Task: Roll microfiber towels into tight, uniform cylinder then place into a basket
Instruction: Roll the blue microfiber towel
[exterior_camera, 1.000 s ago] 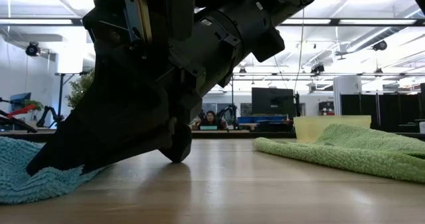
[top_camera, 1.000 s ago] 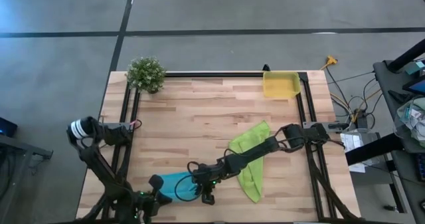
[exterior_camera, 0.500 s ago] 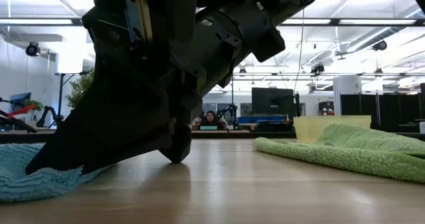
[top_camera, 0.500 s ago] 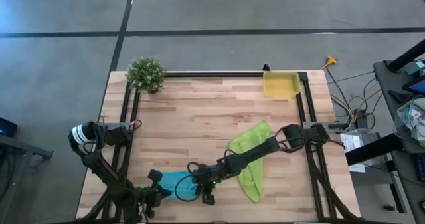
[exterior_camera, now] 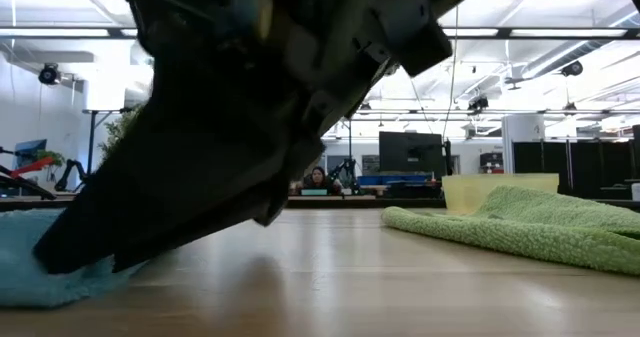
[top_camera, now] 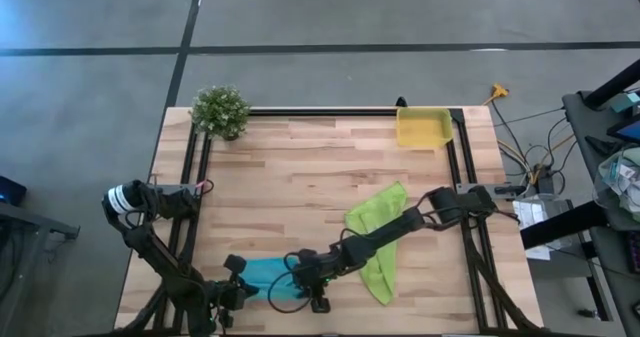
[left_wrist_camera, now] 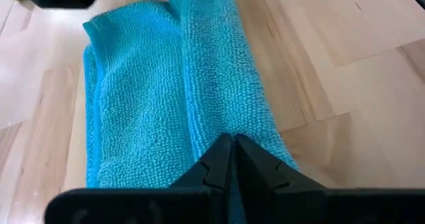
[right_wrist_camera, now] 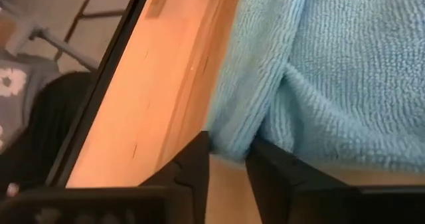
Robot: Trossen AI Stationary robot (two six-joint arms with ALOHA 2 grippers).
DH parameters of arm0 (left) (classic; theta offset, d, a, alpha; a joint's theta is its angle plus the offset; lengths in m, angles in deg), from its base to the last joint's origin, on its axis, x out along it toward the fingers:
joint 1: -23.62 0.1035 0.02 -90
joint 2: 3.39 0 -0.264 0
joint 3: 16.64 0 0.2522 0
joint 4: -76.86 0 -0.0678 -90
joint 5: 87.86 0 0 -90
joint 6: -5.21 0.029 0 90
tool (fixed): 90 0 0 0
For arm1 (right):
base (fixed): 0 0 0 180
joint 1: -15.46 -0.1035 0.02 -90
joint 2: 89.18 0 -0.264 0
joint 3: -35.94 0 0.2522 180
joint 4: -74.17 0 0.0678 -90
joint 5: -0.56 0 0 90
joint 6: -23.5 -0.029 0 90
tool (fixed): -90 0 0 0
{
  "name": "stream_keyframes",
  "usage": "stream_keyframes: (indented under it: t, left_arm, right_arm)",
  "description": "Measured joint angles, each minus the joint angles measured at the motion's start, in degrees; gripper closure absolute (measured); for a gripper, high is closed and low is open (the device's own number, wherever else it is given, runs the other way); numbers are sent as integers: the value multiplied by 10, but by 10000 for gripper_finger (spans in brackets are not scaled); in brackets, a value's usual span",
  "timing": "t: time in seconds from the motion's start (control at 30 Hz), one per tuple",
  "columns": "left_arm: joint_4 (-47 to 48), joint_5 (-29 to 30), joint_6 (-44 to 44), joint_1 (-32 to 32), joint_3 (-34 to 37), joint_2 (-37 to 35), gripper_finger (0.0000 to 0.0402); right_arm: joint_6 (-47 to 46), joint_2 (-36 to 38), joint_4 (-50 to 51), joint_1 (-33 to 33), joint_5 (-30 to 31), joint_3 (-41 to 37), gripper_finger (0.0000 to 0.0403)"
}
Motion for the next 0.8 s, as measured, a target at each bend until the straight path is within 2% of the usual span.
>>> stream_keyframes:
  t: [0.2, 0.37, 0.5, 0.67, 0.8]
  left_arm:
    - [-7, -1, 1, 0, 1, 0, 391]
    - [-9, -2, 1, 0, 1, 1, 391]
    - [-9, -2, 1, 0, 1, 1, 391]
    - [-9, -2, 0, 0, 1, 1, 391]
    - [-9, -2, 0, 0, 1, 1, 391]
  right_arm:
    - [57, 46, 38, -7, 38, -1, 282]
    - [127, 74, 93, -30, 188, 0, 305]
    - [253, 84, 75, -67, 310, 1, 336]
    - [410, 59, 40, -122, 358, 1, 348]
    - [521, 32, 36, -146, 433, 1, 337]
